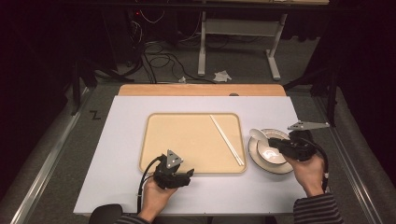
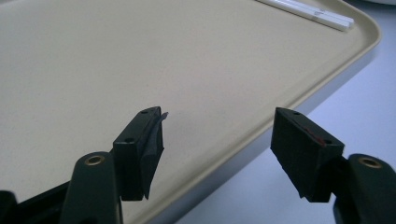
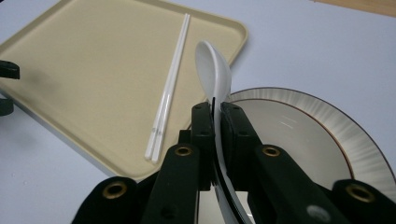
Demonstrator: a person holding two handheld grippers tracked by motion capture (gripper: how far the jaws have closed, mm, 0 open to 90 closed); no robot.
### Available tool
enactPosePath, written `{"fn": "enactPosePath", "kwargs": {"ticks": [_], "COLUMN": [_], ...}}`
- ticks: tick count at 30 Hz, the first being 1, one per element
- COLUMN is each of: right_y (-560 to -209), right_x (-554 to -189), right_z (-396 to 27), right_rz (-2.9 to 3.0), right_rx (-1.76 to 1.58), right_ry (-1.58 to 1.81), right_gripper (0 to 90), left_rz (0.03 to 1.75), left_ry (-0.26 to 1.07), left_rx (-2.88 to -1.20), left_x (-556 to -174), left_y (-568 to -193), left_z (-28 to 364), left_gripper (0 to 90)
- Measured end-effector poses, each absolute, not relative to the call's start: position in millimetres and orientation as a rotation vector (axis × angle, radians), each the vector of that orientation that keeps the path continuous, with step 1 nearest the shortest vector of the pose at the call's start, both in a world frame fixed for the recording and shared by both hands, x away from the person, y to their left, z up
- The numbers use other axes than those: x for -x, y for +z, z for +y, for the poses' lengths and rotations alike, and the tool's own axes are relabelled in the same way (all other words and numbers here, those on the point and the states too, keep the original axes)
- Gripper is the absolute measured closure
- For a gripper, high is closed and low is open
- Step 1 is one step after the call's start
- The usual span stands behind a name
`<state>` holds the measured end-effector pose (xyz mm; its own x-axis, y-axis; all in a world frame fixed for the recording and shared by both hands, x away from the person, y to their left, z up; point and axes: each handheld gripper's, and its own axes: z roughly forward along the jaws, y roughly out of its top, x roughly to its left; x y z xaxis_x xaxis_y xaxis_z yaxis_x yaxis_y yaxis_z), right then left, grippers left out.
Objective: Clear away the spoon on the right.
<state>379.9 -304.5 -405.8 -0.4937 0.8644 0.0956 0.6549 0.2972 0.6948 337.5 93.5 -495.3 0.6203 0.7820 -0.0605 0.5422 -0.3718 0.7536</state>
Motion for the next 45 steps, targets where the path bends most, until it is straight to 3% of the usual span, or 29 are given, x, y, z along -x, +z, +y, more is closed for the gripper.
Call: {"fn": "enactPosePath", "kwargs": {"ticks": [18, 32, 45], "right_y": [-401, -410, -425], "right_x": [-398, -421, -450], "right_z": [-273, -225, -212], "right_rz": [2.346, 2.458, 2.475], "right_rx": [-1.257, -1.135, -1.198], "right_ry": [1.053, 1.008, 0.893], "right_gripper": [85.8, 85.8, 85.8], "left_rz": [1.133, 1.220, 1.229], "left_ry": [0.432, 0.477, 0.480], "left_rx": [-2.030, -1.984, -1.982], "left_x": [-323, -308, -307], "left_y": [-495, -495, -495], "left_z": [114, 131, 134], "left_gripper": [34.5, 34.5, 34.4]}}
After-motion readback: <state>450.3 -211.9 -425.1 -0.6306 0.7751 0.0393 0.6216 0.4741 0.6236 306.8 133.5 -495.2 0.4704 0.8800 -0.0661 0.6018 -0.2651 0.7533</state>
